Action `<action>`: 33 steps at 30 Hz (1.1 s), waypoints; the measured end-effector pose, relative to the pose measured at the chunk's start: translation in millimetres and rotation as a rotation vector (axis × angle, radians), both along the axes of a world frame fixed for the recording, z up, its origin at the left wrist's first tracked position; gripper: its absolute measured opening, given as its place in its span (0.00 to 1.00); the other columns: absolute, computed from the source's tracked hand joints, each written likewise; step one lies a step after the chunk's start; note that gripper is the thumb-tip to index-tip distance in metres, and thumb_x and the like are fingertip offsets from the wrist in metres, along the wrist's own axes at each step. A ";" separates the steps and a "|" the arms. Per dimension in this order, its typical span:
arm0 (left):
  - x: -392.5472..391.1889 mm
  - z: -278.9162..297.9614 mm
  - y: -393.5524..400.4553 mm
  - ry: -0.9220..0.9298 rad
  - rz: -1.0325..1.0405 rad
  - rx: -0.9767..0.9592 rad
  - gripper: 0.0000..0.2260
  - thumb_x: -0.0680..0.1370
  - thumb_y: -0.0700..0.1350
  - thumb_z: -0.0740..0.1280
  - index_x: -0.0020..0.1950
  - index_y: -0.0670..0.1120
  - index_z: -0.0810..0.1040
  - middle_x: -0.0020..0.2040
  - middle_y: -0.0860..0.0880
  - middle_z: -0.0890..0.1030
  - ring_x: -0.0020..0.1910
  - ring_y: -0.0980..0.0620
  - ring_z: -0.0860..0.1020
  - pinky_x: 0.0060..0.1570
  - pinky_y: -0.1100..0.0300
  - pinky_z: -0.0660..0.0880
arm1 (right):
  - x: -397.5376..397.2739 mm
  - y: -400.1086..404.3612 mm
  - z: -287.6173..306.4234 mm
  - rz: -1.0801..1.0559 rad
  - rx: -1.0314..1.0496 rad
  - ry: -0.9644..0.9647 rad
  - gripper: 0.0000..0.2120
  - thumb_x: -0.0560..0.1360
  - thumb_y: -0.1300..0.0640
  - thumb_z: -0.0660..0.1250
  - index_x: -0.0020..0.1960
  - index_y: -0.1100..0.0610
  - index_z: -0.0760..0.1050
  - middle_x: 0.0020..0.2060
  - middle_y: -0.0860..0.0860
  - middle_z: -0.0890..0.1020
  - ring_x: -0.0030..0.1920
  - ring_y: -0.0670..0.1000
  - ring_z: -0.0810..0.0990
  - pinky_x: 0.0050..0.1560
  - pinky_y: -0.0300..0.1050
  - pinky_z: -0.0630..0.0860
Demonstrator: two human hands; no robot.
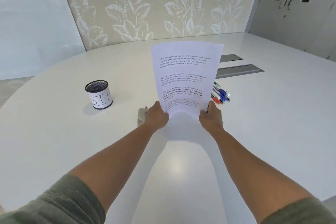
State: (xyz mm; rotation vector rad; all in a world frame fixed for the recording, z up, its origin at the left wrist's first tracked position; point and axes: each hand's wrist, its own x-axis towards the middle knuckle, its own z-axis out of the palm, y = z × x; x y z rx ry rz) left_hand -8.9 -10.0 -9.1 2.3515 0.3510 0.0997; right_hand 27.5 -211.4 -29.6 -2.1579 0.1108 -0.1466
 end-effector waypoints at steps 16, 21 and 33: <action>15.3 15.2 9.6 0.056 -0.017 -0.177 0.20 0.71 0.37 0.58 0.60 0.45 0.79 0.56 0.47 0.83 0.47 0.43 0.85 0.53 0.47 0.82 | 23.7 8.4 14.6 -0.111 0.251 -0.037 0.07 0.74 0.60 0.60 0.50 0.53 0.73 0.42 0.50 0.81 0.46 0.60 0.83 0.51 0.59 0.80; 29.2 23.8 26.3 0.003 0.006 -0.280 0.16 0.74 0.35 0.58 0.58 0.43 0.80 0.57 0.49 0.83 0.43 0.48 0.86 0.48 0.55 0.84 | 40.5 18.4 26.6 -0.136 0.297 -0.025 0.13 0.74 0.63 0.60 0.54 0.53 0.77 0.36 0.44 0.80 0.43 0.56 0.85 0.40 0.46 0.80; 63.8 27.6 61.0 0.076 0.089 -0.359 0.12 0.76 0.33 0.61 0.56 0.42 0.79 0.57 0.49 0.82 0.47 0.46 0.86 0.50 0.57 0.82 | 80.9 48.9 19.0 -0.098 0.345 0.031 0.18 0.75 0.64 0.60 0.63 0.58 0.78 0.51 0.53 0.84 0.43 0.50 0.85 0.39 0.40 0.77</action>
